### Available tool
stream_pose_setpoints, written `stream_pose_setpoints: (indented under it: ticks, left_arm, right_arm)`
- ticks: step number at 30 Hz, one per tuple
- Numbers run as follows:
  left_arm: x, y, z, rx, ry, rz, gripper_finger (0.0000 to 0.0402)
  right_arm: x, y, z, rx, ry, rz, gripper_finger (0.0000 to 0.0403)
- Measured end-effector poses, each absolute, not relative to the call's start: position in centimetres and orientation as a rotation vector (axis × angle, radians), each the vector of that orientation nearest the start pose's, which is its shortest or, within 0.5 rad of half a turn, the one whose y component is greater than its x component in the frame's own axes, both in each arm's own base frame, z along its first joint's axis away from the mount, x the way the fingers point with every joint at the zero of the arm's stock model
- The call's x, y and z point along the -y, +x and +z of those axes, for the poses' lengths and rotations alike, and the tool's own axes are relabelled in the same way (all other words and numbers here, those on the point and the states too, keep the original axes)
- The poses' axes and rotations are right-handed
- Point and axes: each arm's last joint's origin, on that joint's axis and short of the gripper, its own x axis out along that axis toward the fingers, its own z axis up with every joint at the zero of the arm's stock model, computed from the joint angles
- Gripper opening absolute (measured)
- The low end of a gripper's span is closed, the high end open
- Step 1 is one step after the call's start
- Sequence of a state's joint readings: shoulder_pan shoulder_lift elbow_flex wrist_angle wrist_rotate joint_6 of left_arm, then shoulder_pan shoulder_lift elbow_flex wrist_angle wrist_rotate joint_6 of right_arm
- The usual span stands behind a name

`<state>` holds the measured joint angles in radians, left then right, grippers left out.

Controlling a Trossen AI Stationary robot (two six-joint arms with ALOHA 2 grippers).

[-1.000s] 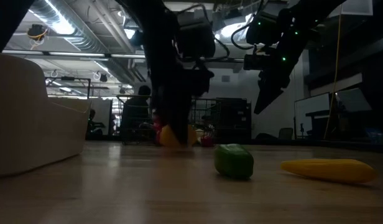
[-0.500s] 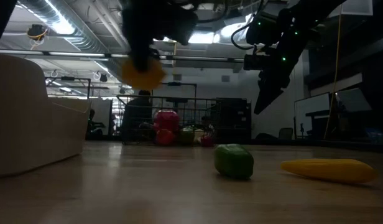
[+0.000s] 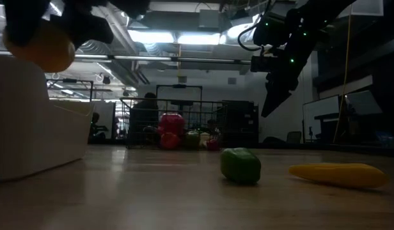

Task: Sort produce into baskets
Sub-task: Put the yellow lemon into the white bin

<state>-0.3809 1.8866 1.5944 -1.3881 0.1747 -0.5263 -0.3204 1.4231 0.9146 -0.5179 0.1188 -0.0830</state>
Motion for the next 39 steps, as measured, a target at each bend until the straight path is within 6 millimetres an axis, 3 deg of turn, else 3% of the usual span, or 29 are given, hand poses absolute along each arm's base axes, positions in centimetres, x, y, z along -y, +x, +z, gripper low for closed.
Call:
stream_pose_setpoints:
  ticks: [7,16,39]
  left_arm:
    - [15.2,31.0,24.5,-1.688,-0.116,0.090,0.0253]
    - [15.0,31.0,24.5,-1.672,-0.141,0.178,0.0253]
    - [15.0,31.4,24.4,-1.633,-0.070,0.087,0.0253]
  right_arm:
    - [9.0,25.9,21.5,-1.044,0.029,-0.357,0.0244]
    - [9.0,25.9,21.5,-1.044,0.029,-0.356,0.0244]
    - [9.0,25.9,21.5,-1.044,0.029,-0.357,0.0244]
